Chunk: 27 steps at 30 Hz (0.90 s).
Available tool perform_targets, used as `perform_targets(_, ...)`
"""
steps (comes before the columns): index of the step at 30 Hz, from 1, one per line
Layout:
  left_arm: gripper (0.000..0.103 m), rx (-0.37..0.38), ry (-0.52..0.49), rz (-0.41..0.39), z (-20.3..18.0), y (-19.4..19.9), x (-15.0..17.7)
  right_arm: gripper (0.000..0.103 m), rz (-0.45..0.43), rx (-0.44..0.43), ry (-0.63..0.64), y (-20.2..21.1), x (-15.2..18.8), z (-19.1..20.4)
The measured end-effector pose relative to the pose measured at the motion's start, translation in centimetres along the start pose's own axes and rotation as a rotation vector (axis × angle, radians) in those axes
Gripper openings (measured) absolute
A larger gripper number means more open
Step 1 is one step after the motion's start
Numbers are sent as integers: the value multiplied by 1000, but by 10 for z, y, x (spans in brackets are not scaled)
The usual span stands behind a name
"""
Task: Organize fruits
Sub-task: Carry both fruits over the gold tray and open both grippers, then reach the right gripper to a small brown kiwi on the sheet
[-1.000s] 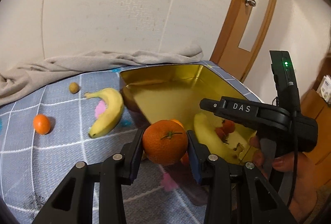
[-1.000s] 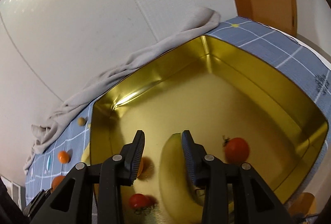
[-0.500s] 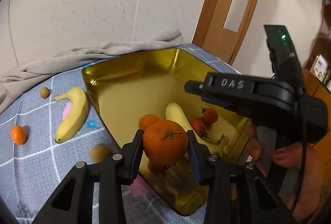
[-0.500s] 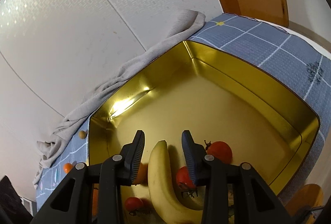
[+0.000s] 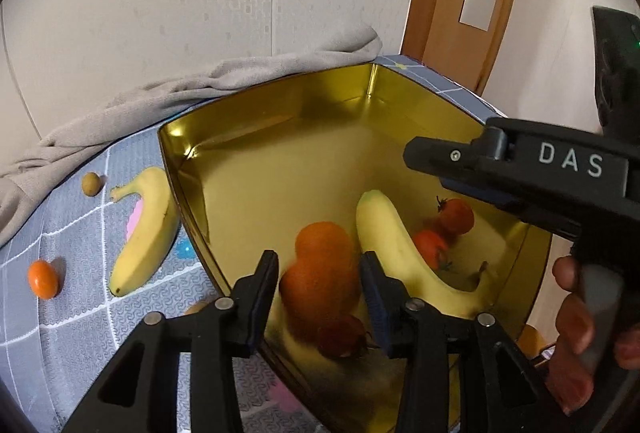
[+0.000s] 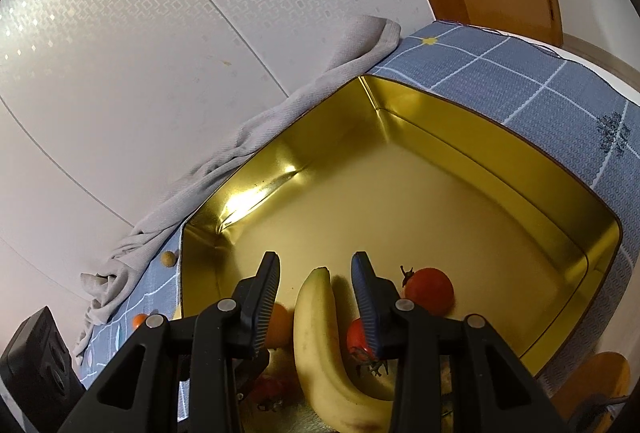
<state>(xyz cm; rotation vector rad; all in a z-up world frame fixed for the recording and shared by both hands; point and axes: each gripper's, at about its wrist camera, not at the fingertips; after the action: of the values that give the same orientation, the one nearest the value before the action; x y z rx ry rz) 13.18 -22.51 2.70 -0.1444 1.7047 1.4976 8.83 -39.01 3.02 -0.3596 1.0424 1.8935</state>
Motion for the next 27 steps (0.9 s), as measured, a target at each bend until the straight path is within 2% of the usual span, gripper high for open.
perform_targets(2,50,-7,1,-12,3,2,-1,38,3,-5,5,0,0,1)
perform_targets(3,56,-6,5,-19,5,4,-1,38,5,-5,7,-1,0,2)
perform_targets(7,61,3,38,-52,18,15,-3,38,8,-6,11,-2,1,4)
perform_targets(11,75,11,123,-98,49,32,-2,38,12,-3,20,-3,2,5)
perform_targets(14,80,-5,188,-118,78,43,5,38,13,-1,29,-4,3,7)
perform_targets(18,86,-76,237,-101,116,47,20,38,19,1,52,-6,6,11)
perform_targets(21,88,-131,290,-52,142,45,32,38,28,1,70,-8,9,16)
perform_targets(27,93,-181,442,8,179,40,57,38,50,-1,113,-15,16,28)
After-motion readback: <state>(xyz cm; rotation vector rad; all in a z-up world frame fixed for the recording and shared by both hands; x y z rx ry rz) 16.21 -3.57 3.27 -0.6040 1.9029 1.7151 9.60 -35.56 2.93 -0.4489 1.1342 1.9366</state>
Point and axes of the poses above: each gripper's, at about its wrist camera, not at the fingertips, and y roughly against the way its jaws point, z to its left, x to its underside, and after that the axes turned 11 degrees about -x, right-handed
